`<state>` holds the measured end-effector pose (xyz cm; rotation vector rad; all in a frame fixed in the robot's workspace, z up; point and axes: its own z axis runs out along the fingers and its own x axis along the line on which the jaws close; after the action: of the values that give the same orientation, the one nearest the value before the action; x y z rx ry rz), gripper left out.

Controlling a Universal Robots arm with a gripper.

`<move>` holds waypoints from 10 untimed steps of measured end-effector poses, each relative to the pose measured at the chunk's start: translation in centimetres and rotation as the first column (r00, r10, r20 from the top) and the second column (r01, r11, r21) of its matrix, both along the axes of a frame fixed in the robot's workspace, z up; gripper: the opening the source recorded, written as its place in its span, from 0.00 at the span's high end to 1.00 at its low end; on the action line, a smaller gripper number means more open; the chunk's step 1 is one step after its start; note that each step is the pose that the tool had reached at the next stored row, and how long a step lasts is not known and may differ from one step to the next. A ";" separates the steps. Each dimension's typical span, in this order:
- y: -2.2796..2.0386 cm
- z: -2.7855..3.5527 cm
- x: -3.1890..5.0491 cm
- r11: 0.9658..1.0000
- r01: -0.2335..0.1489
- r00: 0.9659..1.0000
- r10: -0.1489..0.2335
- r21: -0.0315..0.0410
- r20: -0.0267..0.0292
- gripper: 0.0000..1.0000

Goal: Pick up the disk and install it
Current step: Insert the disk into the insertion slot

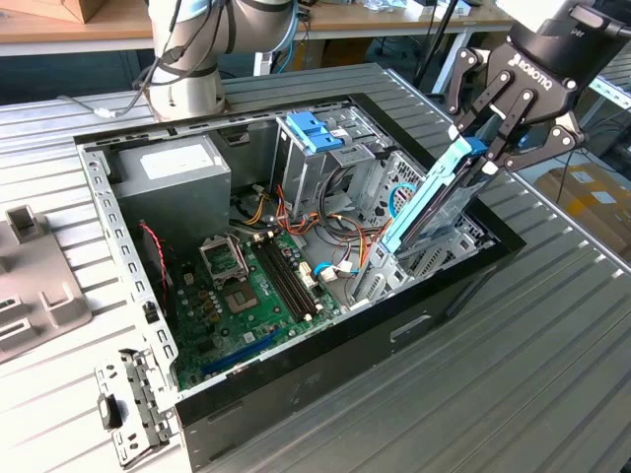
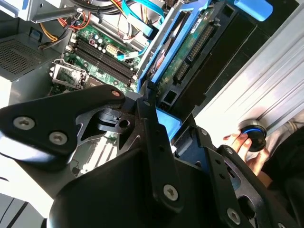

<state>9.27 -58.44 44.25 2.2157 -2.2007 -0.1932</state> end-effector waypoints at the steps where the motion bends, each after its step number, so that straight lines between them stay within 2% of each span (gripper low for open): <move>1: 0.00 -0.09 0.00 1.000 0.000 1.000 0.000 0.000 0.000 0.63; 10: 0.00 -0.59 0.00 1.000 0.000 1.000 0.000 0.000 0.000 0.63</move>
<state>9.28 -58.44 43.66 2.2157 -2.2007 -0.1933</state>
